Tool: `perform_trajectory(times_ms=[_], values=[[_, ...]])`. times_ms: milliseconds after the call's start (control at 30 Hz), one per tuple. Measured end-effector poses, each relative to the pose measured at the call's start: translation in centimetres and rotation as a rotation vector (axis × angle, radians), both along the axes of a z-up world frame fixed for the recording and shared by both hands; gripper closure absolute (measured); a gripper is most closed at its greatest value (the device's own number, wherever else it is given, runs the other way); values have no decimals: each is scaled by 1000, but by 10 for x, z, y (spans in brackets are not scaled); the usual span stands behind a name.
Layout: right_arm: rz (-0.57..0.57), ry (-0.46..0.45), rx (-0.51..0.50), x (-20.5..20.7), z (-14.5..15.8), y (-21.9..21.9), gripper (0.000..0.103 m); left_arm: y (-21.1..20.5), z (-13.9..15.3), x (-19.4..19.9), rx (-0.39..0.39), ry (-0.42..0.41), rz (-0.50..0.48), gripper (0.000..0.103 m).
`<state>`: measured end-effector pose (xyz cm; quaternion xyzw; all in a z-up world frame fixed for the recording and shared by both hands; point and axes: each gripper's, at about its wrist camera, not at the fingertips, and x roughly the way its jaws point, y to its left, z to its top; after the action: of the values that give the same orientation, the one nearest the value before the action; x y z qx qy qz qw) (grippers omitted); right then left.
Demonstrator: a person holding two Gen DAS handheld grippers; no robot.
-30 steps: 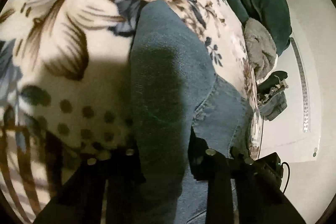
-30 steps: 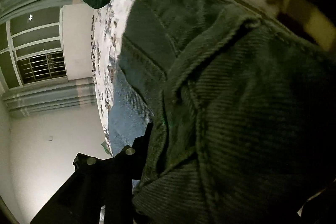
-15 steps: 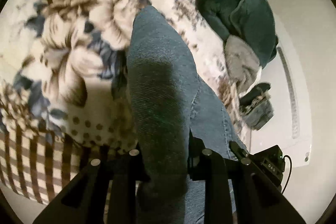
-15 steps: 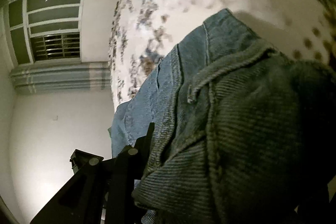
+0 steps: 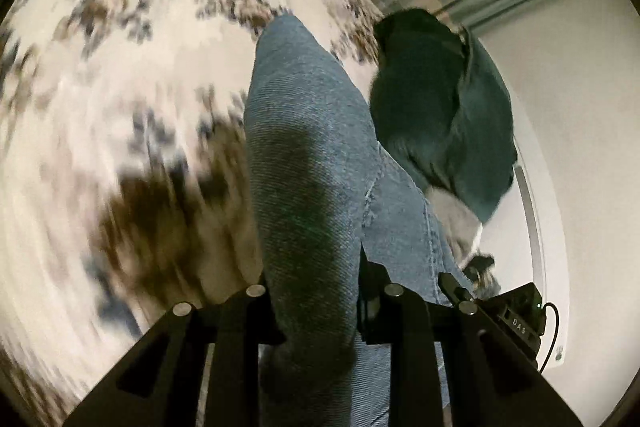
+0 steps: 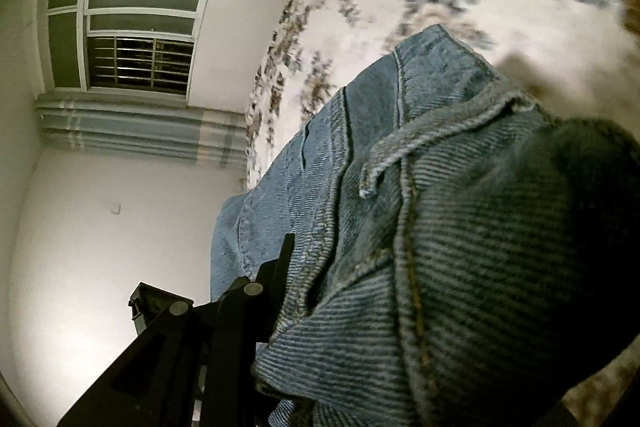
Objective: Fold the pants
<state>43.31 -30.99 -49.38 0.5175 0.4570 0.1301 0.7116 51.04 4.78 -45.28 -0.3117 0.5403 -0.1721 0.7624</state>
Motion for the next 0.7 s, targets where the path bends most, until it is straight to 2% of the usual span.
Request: perform_trajectory(times_ms=[100,200,367,433,500,533,567,667,700], values=[[-22,-14,1,73,-22,43,81,37,-18,69,6,-15,-6,83],[-39,-20,3,142,-58,83,81,69,-44,127,19,-19,-20,83],[-35,-13,-38,225,-122,134,81,115,-118,208,40,10,-49,82],[-20,20,-61,243,-153,146,81,124,-150,225,50,49,-60,82],[10,77,-77,252,-180,155,80,128,-185,232,84,121,-85,79],[33,96,-101,252,-188,158,78,130,-196,231,92,150,-95,73],[57,111,-122,249,-192,159,73,133,-205,227,84,165,-95,69],[113,162,-146,229,-198,154,66,146,-206,210,66,160,-73,60],[120,185,-170,224,-199,149,56,150,-203,203,76,160,-64,60]])
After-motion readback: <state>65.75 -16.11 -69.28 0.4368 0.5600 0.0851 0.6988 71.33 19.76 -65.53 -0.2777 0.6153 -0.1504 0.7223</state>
